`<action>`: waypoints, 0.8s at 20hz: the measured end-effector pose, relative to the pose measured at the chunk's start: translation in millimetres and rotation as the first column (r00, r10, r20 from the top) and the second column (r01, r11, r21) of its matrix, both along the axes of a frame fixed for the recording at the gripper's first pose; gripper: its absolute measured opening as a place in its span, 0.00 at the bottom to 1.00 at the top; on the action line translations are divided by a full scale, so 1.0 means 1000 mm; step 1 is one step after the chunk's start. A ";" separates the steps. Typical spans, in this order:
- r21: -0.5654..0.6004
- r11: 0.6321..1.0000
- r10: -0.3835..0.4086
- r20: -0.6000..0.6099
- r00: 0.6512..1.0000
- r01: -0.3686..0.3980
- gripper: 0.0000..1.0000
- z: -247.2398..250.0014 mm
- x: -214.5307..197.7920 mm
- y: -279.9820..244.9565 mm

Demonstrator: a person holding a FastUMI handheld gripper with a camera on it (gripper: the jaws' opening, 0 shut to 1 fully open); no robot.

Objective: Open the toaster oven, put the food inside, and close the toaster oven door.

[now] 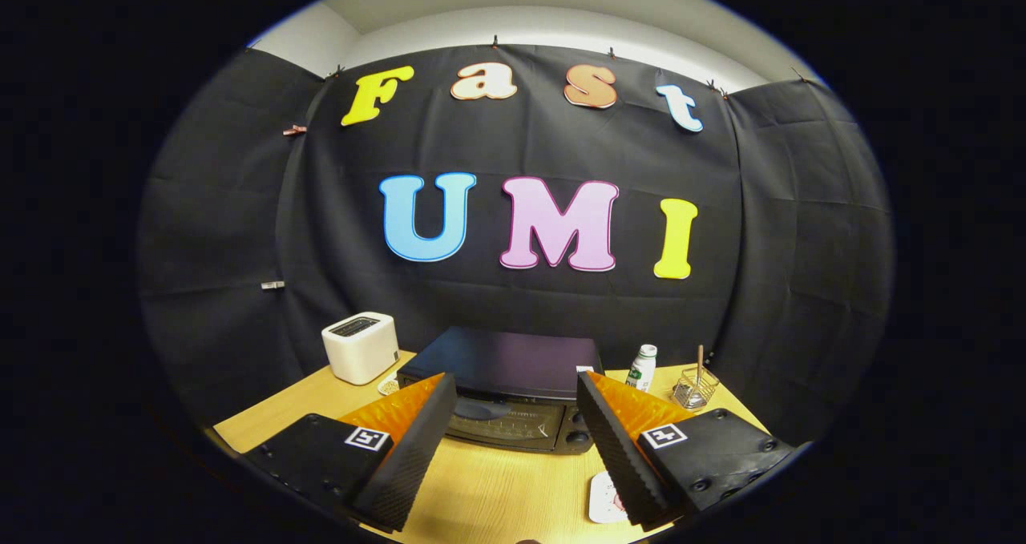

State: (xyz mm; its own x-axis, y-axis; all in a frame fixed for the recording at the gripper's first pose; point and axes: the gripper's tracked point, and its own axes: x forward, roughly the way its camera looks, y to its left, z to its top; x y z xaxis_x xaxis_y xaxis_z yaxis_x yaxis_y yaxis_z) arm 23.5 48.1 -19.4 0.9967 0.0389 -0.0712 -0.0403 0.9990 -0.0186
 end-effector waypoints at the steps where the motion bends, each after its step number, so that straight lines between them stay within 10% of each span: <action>1: 0.005 1.000 0.000 -0.009 1.000 0.000 0.98 -0.003 0.004 0.005; 16: 0.076 0.995 -0.061 -0.128 0.990 0.071 0.98 -0.059 0.100 0.031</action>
State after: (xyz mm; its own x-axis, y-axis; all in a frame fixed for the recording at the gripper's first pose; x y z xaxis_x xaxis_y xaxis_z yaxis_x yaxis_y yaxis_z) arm 123.4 79.0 -78.7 0.9806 -0.0157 -0.1953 0.0284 0.9976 0.0625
